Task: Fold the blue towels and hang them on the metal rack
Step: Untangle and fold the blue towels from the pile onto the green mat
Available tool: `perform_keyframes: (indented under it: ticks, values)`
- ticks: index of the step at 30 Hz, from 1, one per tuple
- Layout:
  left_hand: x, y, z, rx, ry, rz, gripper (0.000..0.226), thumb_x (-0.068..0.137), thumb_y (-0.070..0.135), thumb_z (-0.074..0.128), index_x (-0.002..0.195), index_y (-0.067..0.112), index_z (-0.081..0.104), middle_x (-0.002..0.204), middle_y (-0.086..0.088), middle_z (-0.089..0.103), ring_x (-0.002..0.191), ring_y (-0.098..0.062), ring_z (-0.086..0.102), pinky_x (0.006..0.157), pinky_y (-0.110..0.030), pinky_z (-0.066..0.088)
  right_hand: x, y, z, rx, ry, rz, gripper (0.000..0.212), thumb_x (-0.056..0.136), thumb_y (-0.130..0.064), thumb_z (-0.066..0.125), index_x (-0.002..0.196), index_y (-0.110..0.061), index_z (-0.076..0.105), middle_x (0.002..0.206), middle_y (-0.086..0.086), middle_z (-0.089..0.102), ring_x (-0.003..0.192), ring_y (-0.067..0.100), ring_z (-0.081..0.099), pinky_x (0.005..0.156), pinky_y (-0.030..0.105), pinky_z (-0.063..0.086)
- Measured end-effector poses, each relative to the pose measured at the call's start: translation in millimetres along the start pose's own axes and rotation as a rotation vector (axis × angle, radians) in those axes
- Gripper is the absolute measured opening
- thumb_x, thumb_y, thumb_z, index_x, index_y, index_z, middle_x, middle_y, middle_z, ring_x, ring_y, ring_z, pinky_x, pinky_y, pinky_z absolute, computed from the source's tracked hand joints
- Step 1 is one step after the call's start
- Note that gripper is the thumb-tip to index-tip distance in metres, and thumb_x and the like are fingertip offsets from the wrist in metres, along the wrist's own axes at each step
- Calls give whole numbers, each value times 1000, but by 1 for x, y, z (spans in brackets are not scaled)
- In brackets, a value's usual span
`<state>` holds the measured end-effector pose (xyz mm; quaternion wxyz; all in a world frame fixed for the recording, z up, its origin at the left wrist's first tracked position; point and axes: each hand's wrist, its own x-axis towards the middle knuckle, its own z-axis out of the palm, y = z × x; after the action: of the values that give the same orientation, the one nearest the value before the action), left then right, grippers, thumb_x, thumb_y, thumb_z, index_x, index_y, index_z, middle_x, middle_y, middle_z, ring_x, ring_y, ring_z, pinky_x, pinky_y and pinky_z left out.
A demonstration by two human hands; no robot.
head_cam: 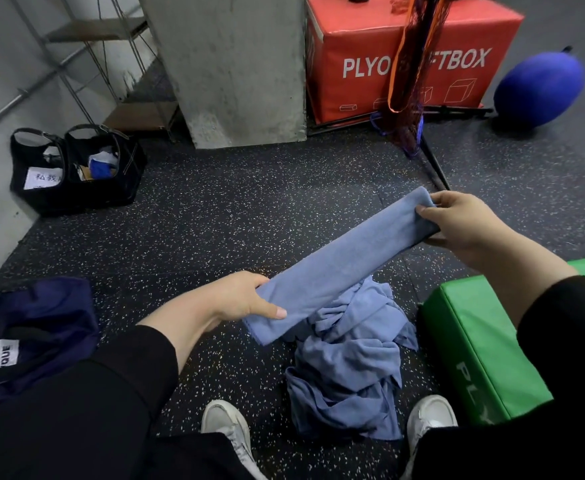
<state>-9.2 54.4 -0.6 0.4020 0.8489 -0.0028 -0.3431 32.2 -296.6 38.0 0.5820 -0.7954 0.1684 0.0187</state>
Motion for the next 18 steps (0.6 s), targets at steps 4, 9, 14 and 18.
perform_keyframes:
  ticks: [4,9,14,18]
  values:
    - [-6,4,1,-208,30,55,22,88,21,79,107,12,73,95,-4,79,86,-19,74,73,-28,55,3,15,-18,20,57,63,11,100,-11,57,94,-18,63,99,13,61,91,24,56,79,40,51]
    - [-5,17,7,-333,106,107,16,90,15,76,102,5,73,97,-12,78,81,-20,72,70,-27,56,1,30,-41,93,72,150,16,99,-8,58,87,-17,64,89,9,61,93,24,56,88,46,54]
    - [7,24,12,-387,171,91,19,86,20,81,100,9,76,98,-14,78,89,-27,72,89,-47,55,0,44,-52,142,111,181,8,99,-5,59,100,-11,64,90,10,62,98,26,56,100,53,49]
    - [16,33,17,-519,181,80,23,87,5,77,109,3,71,109,-19,75,91,-27,72,89,-49,57,3,54,-60,177,132,173,7,99,-6,58,101,-9,65,97,14,64,100,28,58,100,54,49]
